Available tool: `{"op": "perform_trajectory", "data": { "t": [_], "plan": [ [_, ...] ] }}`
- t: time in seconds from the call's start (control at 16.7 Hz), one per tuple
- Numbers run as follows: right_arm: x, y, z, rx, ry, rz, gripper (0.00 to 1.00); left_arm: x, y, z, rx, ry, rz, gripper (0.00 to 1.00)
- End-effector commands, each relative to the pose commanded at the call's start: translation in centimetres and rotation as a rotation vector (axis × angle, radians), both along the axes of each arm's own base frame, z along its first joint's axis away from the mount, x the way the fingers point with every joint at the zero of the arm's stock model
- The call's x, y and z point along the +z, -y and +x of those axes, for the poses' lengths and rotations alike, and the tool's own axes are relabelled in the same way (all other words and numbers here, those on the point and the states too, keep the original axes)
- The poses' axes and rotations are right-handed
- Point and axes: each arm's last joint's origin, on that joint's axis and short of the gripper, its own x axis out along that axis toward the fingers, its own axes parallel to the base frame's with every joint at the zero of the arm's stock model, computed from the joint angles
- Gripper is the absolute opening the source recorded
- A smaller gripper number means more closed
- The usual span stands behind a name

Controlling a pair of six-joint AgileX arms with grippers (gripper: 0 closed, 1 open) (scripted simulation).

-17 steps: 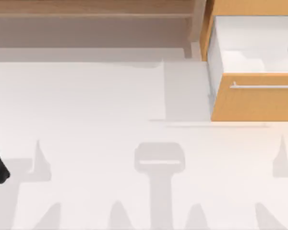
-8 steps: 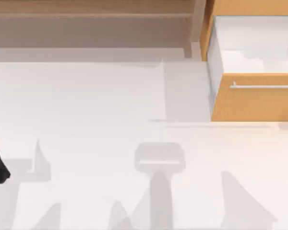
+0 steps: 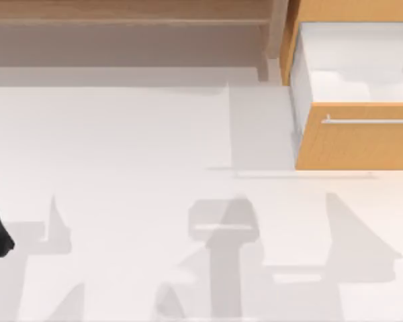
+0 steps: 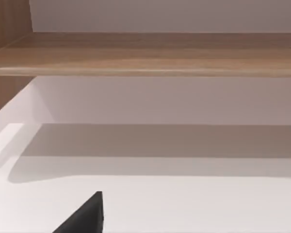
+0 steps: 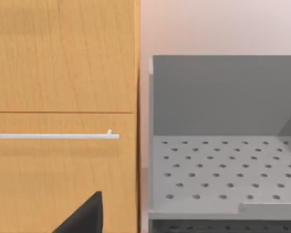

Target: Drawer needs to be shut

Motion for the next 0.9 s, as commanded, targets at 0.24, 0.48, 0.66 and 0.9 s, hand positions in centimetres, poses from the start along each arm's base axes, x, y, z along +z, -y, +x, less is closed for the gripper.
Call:
{"op": "perform_trajectory", "data": {
  "t": [0.24, 0.48, 0.66, 0.9],
  "plan": [
    [-0.1, -0.1, 0.0, 0.002, -0.002, 0.001, 1.00, 0.0, 0.0, 0.0, 0.000, 0.000, 0.000, 1.00],
    [-0.7, -1.1, 0.5, 0.033, 0.017, -0.059, 1.00, 0.0, 0.0, 0.0, 0.000, 0.000, 0.000, 1.00],
    [-2.6, -3.3, 1.6, 0.086, 0.043, -0.188, 1.00, 0.0, 0.0, 0.0, 0.000, 0.000, 0.000, 1.00],
    [-7.2, -7.3, 2.7, 0.152, 0.071, -0.432, 1.00, 0.0, 0.0, 0.0, 0.000, 0.000, 0.000, 1.00]
  ]
}}
